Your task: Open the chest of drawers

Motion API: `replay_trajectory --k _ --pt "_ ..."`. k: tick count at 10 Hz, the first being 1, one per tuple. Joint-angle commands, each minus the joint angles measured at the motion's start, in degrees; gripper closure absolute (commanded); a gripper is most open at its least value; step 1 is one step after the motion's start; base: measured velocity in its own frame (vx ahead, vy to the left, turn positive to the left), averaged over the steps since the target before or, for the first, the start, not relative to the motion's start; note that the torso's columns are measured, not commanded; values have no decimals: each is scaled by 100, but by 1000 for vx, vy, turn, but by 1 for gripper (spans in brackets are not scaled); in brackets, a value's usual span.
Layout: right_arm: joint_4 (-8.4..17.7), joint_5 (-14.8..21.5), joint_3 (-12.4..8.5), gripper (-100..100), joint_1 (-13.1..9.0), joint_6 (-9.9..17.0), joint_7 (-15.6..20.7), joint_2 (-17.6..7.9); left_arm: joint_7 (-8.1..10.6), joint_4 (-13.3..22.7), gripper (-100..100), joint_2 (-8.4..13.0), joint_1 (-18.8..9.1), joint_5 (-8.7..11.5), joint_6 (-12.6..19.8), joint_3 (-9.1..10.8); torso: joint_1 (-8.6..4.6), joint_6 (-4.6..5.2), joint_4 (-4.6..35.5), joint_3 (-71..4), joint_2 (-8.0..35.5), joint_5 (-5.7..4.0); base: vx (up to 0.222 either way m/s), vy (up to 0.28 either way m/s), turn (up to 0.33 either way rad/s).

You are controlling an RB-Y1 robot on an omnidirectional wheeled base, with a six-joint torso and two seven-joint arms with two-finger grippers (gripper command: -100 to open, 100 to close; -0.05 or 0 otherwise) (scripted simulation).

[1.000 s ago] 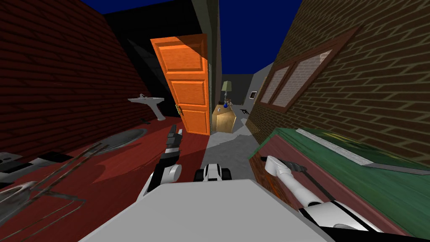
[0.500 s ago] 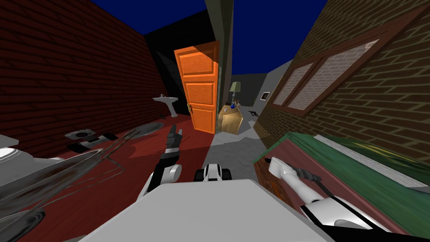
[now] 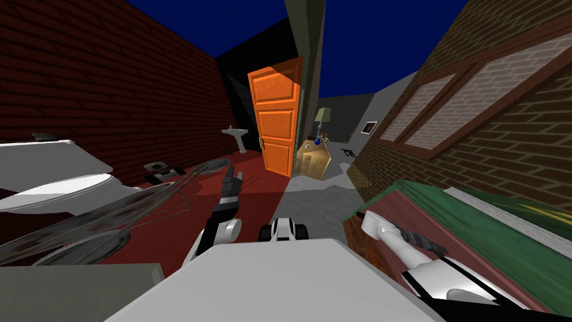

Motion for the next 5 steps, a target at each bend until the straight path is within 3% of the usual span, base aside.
replay_trajectory --k 1,2,3,5 --pt "369 -288 213 -100 -128 178 -247 -196 0 0 0 0 1 0 0 0 -5 2 0 2 5 -2 -138 -3 361" --pt "378 -471 213 -100 -128 178 -247 -196 0 0 0 0 -3 0 0 -1 6 -52 24 27 56 24 -201 4 453" --pt "481 -525 213 -100 -128 178 -247 -196 0 1 0 0 -4 0 1 -1 39 -77 31 32 53 29 -116 4 219" --pt "664 -525 213 -100 -128 178 -247 -196 0 0 0 0 0 0 0 0 50 -15 4 -5 -1 23 -12 7 19"
